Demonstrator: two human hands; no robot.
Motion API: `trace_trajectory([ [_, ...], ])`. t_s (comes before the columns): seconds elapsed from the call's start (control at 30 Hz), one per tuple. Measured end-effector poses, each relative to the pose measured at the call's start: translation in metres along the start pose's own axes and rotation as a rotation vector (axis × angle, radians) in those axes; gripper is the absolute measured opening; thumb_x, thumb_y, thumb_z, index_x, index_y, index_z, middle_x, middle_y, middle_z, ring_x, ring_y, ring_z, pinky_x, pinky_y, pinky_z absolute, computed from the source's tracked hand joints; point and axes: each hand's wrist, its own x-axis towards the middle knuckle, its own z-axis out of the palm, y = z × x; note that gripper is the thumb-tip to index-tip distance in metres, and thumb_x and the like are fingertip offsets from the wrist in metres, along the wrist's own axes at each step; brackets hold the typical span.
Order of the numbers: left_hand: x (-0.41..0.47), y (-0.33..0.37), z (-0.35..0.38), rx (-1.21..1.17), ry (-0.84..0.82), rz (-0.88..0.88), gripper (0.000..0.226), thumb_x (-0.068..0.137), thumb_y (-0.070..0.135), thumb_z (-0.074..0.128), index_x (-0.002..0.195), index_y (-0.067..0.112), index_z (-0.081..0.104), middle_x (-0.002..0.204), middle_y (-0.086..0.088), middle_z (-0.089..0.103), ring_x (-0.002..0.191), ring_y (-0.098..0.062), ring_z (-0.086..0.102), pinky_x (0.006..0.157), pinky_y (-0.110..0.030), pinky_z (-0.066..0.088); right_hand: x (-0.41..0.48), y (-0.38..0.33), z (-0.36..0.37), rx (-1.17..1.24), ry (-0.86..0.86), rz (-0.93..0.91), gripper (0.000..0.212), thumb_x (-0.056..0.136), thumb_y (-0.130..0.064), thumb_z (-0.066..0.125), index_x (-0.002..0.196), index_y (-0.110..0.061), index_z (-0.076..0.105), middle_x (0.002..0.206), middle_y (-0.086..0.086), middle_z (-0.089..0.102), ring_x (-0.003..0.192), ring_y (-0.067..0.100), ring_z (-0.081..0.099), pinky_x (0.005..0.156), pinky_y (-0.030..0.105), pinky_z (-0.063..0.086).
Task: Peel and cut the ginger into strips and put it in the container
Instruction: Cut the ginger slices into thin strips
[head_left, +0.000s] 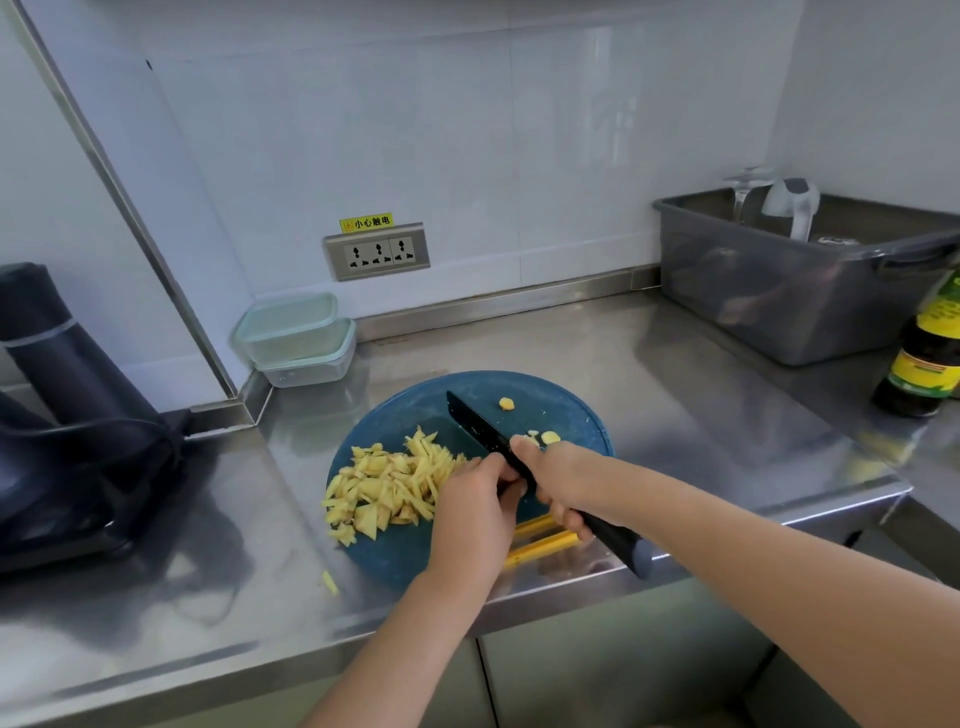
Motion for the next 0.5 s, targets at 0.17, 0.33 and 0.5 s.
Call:
trace_trajectory([
  [0.17,-0.004,0.001,-0.007,-0.079,-0.009,-0.019,0.006,0.088,0.014,0.065,0.088,0.018,0.069,0.085,0.01,0.068,0.079,-0.002,0.06,0.074,-0.017,0.048,-0.001,0.027,-0.016,0.37,-0.137,-0.02,0.06,0.093,-0.066,0.033,0.061,-0.017,0.044,0.044,-0.004,0.038,0.033,0.01,0.032,0.036,0.018,0.03],
  [0.33,-0.003,0.001,-0.006,-0.088,0.006,-0.043,0.005,0.086,0.014,0.067,0.084,0.018,0.07,0.082,0.009,0.068,0.076,-0.002,0.059,0.069,-0.009,0.043,-0.014,0.035,-0.027,0.318,-0.124,-0.09,0.059,0.094,-0.065,0.033,0.061,-0.017,0.044,0.046,-0.004,0.037,0.035,0.01,0.031,0.035,0.019,0.031],
  [0.5,-0.003,0.001,-0.006,-0.035,0.034,-0.018,0.007,0.084,0.013,0.069,0.079,0.017,0.069,0.076,0.008,0.065,0.071,-0.005,0.057,0.064,-0.009,0.04,-0.02,0.035,-0.028,0.23,-0.153,-0.094,0.06,0.092,-0.068,0.033,0.061,-0.018,0.044,0.047,-0.004,0.037,0.037,0.01,0.031,0.038,0.02,0.03],
])
